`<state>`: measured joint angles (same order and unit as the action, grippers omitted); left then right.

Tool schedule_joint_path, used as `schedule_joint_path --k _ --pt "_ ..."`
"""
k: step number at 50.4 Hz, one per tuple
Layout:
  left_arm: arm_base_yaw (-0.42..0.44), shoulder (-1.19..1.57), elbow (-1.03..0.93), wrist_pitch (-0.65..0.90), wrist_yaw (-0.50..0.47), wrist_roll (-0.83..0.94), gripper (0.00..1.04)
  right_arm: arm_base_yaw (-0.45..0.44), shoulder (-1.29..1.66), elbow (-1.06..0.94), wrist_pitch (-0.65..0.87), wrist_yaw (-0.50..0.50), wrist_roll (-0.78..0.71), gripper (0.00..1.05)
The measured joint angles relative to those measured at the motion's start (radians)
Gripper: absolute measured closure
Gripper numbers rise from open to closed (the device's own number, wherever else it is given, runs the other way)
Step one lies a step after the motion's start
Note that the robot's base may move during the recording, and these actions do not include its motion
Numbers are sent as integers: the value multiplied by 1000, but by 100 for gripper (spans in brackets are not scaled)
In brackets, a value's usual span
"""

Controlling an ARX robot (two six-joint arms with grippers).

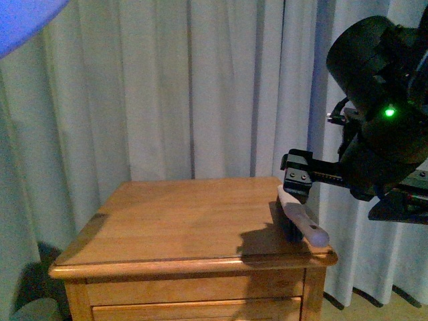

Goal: Clean up trash

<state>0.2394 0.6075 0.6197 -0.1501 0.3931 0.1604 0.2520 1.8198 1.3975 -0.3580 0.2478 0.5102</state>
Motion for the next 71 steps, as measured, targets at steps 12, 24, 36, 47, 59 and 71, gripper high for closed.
schedule_joint_path --k 12,24,36,47,59,71 --pt "0 0 0 0 0 0 77 -1 92 52 14 1 24 7" --pt "0 0 0 0 0 0 77 -1 176 101 17 -7 36 7" --pt "0 0 0 0 0 0 77 2 218 116 30 -10 43 7" --pt "0 0 0 0 0 0 77 10 224 113 49 -11 46 25" --pt "0 0 0 0 0 0 77 14 224 99 61 -32 47 63" --pt "0 0 0 0 0 0 77 16 200 45 114 -51 38 84"
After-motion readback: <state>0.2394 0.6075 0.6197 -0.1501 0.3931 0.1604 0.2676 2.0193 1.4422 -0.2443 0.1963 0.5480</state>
